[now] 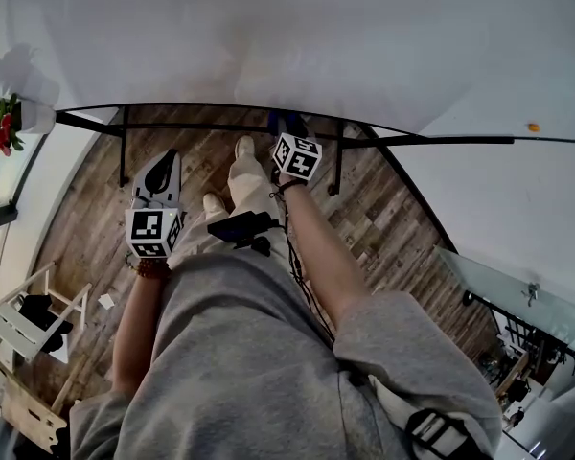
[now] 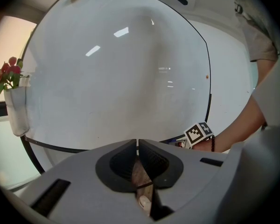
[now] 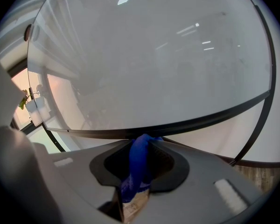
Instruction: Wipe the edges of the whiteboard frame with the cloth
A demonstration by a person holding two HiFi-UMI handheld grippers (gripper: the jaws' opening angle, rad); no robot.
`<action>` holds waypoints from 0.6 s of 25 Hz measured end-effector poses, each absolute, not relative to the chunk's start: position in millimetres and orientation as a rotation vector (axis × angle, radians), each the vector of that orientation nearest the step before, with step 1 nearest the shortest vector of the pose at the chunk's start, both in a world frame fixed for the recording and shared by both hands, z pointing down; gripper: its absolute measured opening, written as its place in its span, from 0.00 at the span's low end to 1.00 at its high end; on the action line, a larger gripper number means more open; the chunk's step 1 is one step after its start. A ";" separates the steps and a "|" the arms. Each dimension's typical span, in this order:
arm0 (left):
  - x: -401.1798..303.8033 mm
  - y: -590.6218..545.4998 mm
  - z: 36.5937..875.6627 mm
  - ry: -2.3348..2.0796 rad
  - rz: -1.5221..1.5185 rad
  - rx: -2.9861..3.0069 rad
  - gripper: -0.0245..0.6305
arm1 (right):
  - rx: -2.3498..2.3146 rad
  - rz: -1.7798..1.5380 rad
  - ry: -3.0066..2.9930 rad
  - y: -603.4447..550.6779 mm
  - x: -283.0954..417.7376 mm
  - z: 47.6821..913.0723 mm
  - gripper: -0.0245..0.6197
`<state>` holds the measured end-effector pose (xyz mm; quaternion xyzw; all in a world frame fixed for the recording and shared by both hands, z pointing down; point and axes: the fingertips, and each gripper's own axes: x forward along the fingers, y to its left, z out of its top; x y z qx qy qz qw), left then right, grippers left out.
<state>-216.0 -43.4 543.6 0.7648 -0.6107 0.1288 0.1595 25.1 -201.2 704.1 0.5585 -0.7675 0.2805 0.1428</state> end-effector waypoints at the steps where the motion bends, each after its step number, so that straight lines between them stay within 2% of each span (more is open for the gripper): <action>1: -217.6 -42.2 544.8 -1.744 0.372 2.183 0.07 | 1.612 0.813 -2.214 -201.1 22.7 703.5 0.20; 15: -277.6 -23.3 535.4 -1.850 0.341 2.108 0.07 | 1.547 0.806 -2.225 -194.0 -25.3 704.4 0.20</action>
